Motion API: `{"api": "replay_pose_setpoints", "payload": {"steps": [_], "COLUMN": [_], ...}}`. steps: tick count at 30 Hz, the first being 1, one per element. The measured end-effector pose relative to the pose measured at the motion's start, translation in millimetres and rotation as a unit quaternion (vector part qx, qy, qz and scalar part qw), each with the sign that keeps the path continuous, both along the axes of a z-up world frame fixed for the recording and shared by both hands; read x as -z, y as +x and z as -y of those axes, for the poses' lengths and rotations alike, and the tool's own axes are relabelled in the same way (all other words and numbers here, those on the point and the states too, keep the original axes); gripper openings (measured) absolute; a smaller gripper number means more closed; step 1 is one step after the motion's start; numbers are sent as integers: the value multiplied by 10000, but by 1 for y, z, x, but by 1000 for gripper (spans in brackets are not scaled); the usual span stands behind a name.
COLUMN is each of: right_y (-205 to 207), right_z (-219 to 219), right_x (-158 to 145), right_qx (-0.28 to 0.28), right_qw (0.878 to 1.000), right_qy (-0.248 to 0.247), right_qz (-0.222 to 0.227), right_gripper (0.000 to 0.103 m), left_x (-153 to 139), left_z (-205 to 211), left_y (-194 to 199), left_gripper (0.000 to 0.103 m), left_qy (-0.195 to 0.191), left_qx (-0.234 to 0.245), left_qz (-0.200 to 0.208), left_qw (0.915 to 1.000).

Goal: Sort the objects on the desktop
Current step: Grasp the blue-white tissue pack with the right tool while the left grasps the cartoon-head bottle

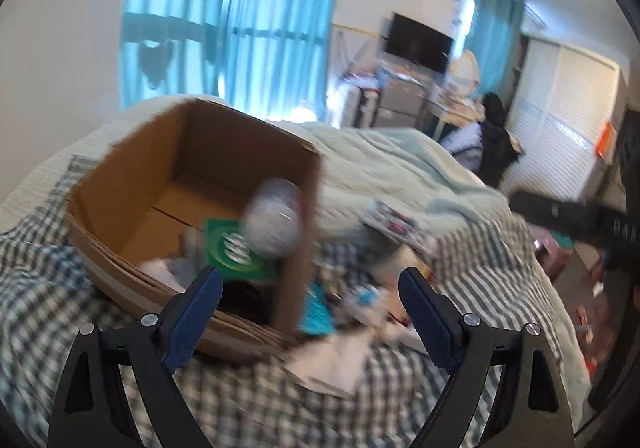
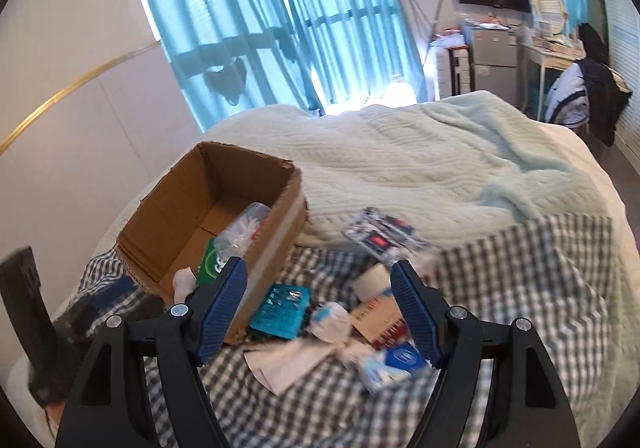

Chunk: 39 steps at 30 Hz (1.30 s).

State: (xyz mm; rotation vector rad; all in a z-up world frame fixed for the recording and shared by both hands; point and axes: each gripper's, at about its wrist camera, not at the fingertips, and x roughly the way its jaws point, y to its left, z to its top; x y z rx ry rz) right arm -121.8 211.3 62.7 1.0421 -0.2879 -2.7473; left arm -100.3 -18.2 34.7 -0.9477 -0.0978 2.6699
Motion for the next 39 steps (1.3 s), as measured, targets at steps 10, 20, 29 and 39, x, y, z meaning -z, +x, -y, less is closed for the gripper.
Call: {"api": "replay_pose_setpoints", "payload": {"steps": [10,20,29,39], "right_y": [24,-7,-46,-55], "right_z": [-38,-39,-17,-16], "right_x": [52,142,184,209], "right_qx": [207,6,-319,-349], "right_qw": [9983,9901,9788,9688], "right_qy": [209,276,613,788], "right_qz": [499,1376,1930,2325], "right_gripper": [76,81,87,93], "left_x": [52,130,158,156], "left_z": [-66,-80,-64,-65], "left_y": [21,-1,-20,-14], "left_gripper": [92,92,92,92], "left_qy": [-408,-933,-793,-867], "left_qx": [490,496,292,302], "left_qz": [476,1132,1505,1426], "left_qw": [9968,9879,9850,9855]}}
